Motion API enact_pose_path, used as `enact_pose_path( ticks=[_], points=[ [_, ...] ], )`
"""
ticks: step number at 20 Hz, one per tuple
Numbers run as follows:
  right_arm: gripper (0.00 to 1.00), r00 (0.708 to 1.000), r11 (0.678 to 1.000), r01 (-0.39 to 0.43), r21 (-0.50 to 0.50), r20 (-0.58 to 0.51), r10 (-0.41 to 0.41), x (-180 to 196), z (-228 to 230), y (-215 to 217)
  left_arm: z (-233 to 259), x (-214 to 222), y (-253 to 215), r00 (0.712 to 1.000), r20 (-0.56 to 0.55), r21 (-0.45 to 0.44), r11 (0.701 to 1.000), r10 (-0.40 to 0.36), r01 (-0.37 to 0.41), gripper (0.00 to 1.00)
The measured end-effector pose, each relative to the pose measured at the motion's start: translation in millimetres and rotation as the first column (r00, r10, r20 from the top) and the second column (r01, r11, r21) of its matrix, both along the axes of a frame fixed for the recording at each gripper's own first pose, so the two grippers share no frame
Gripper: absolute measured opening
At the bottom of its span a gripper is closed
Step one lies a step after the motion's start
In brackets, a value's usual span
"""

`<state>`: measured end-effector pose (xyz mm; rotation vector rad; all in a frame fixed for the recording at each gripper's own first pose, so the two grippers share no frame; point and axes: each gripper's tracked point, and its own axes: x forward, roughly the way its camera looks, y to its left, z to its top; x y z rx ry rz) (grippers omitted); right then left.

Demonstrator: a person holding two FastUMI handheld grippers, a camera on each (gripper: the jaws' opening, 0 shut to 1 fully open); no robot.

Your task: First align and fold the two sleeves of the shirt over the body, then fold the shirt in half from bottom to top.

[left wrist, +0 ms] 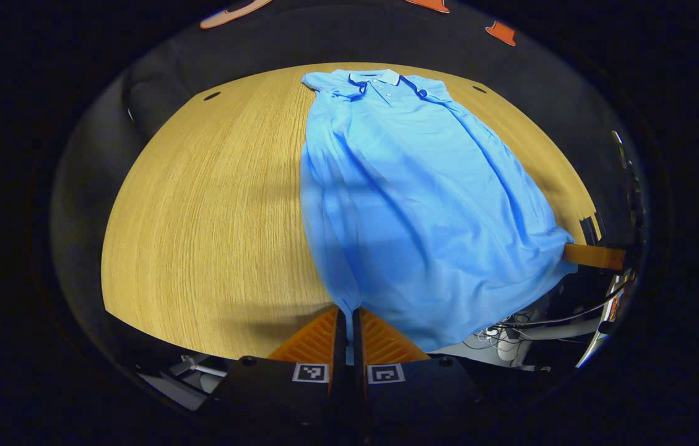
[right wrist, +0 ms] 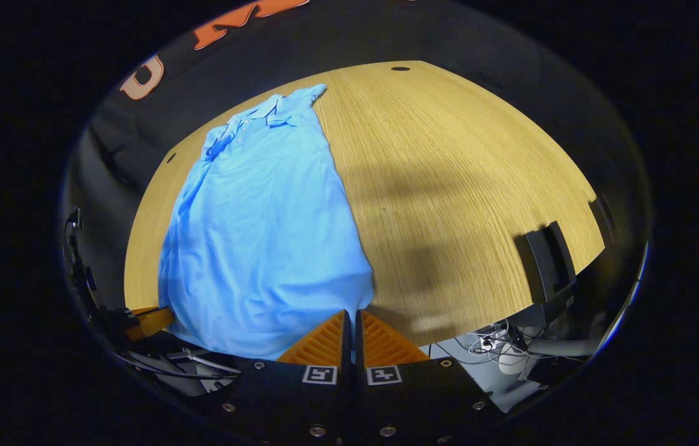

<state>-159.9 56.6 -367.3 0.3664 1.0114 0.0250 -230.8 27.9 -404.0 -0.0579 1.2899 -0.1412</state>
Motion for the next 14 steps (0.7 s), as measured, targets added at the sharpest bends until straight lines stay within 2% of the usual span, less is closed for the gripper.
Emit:
enact_pose_path(
  ticks=[7, 14],
  points=[
    [0.03, 0.991, 0.998, -0.059, 0.009, 0.125, 0.057, 23.0, 60.3, -5.6, 56.8, 40.6, 0.7, 0.990, 0.116, -0.066, 0.995, 0.082, -0.075, 0.09],
    [0.03, 0.970, 0.995, -0.101, 0.004, 0.221, 0.098, 50.6, 113.2, -8.9, 106.9, 72.6, 9.5, 0.975, 0.202, -0.081, 0.994, 0.093, -0.078, 0.09]
  ],
)
